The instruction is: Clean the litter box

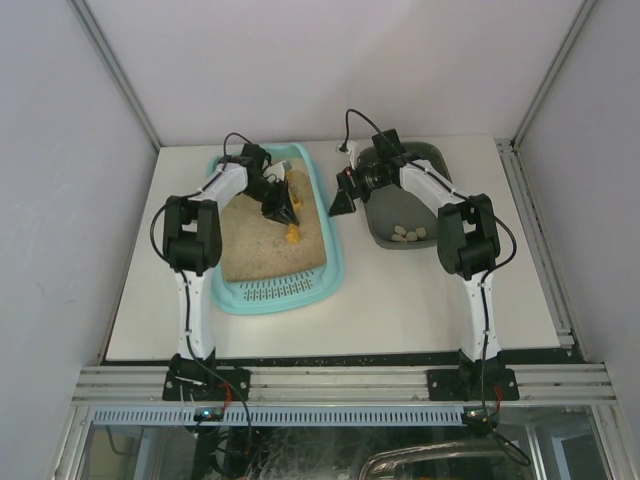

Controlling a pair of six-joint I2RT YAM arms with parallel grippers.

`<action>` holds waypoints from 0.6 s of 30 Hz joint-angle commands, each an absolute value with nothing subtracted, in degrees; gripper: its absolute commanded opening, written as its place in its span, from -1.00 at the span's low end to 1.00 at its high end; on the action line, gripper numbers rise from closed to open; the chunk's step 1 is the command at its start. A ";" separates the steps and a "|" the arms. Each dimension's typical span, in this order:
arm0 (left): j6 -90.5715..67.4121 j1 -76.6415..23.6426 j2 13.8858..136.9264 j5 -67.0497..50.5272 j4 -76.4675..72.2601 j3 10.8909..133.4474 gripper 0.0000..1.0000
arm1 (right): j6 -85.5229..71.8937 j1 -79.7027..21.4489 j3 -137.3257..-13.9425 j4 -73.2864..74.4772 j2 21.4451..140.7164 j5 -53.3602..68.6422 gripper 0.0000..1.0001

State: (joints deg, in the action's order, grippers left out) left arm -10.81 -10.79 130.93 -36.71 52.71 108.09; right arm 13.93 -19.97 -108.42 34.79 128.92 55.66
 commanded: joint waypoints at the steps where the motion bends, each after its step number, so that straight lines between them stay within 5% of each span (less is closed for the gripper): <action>1: -5.92 -12.67 127.57 -44.43 47.55 103.86 -1.00 | 13.34 -20.30 -110.13 35.25 128.89 57.10 1.00; 9: -7.17 -12.64 126.35 -44.61 47.10 102.62 -1.00 | 13.71 -19.86 -110.12 35.96 128.63 56.79 1.00; 18: -11.19 -10.90 109.86 -51.45 33.13 84.15 -1.00 | 12.23 -19.55 -111.14 36.11 129.27 57.75 1.00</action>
State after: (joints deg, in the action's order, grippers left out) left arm -9.78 -11.33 119.59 -43.42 41.41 88.79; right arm 13.87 -19.79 -108.44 36.32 128.92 55.90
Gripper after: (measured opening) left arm 0.075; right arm 0.997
